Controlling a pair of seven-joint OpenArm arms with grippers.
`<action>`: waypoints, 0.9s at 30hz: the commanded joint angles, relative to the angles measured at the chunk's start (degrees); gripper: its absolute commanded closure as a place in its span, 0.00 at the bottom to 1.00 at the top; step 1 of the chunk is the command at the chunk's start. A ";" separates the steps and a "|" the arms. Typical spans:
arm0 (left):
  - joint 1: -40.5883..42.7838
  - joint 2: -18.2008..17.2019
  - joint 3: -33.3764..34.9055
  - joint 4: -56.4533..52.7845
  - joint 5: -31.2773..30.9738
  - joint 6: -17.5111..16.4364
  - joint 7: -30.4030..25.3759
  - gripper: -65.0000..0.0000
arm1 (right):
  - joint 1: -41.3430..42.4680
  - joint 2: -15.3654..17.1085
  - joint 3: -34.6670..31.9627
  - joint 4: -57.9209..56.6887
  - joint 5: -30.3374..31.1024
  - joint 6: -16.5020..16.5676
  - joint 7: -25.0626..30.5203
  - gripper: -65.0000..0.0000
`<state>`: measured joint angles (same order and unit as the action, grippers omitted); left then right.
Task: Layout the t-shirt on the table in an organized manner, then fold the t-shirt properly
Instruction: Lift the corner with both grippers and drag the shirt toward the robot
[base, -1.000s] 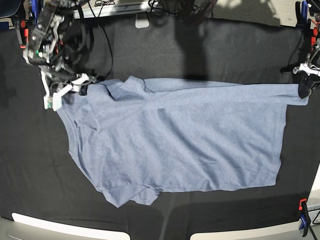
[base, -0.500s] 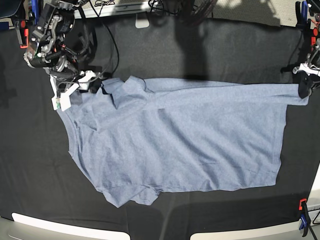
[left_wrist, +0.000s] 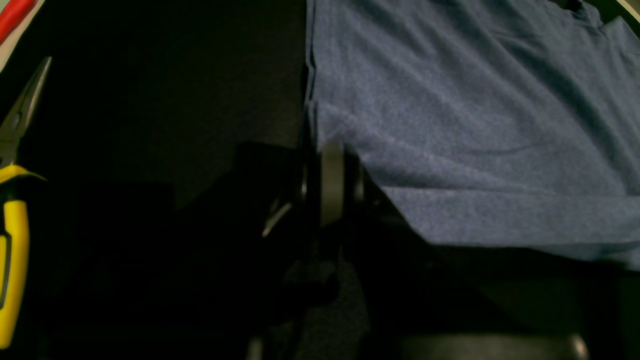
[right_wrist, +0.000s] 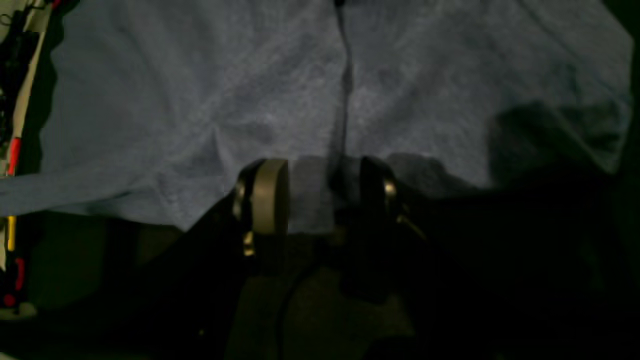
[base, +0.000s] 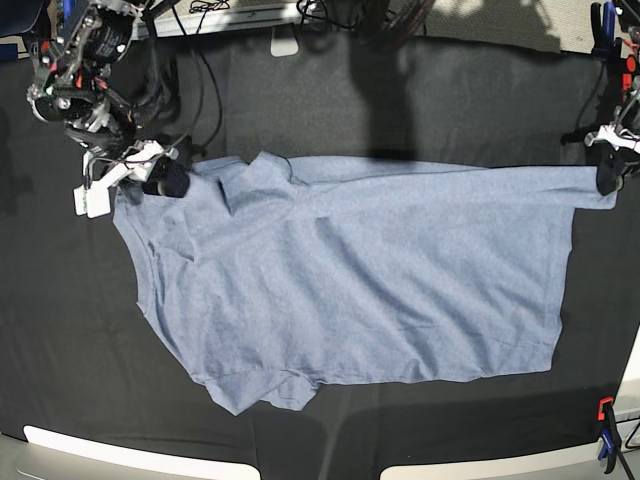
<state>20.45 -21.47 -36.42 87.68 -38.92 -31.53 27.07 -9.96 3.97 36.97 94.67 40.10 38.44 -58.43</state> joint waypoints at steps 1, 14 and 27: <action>-0.28 -1.09 -0.59 0.79 -1.05 0.02 -1.40 1.00 | 0.63 0.57 -0.26 1.09 0.76 0.59 0.55 0.64; -0.26 -1.09 -0.59 0.79 -1.16 0.02 -1.38 1.00 | 0.76 -0.39 -5.97 1.09 -4.61 -2.40 2.47 0.64; -0.20 -1.09 -0.59 0.79 -1.16 0.02 -1.38 1.00 | 0.74 -4.42 -5.90 1.09 -7.96 -2.67 4.00 0.92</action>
<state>20.45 -21.47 -36.42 87.68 -38.94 -31.51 27.07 -9.69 -0.80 30.89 94.65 31.24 35.59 -55.53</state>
